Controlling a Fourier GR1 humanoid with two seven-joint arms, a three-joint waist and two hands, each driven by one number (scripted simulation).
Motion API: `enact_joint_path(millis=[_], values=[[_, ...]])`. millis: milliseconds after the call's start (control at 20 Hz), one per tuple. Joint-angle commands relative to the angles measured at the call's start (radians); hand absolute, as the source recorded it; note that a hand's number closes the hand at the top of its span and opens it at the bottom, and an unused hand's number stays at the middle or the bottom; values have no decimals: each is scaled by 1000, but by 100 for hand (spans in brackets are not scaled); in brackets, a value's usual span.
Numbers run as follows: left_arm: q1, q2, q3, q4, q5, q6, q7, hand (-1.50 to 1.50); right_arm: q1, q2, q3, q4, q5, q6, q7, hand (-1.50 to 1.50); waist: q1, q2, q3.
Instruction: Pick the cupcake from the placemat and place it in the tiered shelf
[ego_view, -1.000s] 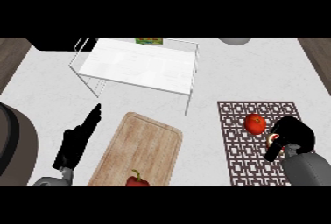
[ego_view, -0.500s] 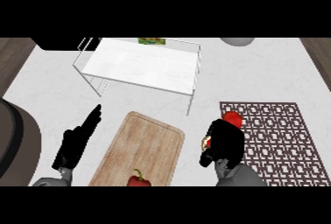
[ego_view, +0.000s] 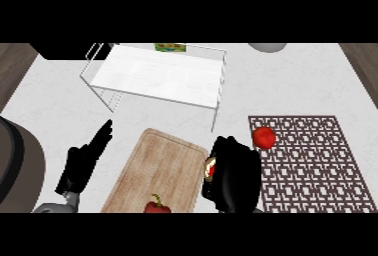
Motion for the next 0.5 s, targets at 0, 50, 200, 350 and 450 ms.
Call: enact_joint_path(millis=[0,50,200,350,450], values=[[40,-21,-23,-14,-23,20,-26,0,-65,24,20,-133,113,25,253,150,-4,-5,0],[19,-14,-7,-2,-7,11,-11,0,-107,24,7,-137,133,9,253,150,-1,-2,0],[21,-7,-2,13,-1,-7,-28,0,-198,24,-44,-204,154,41,253,150,6,-1,-1],[4,-20,-10,22,-14,4,-31,0,-262,24,-88,-221,174,83,253,150,5,4,0],[13,-1,-7,0,-19,-2,-34,0,-322,24,-141,-176,156,95,253,150,27,6,0]])
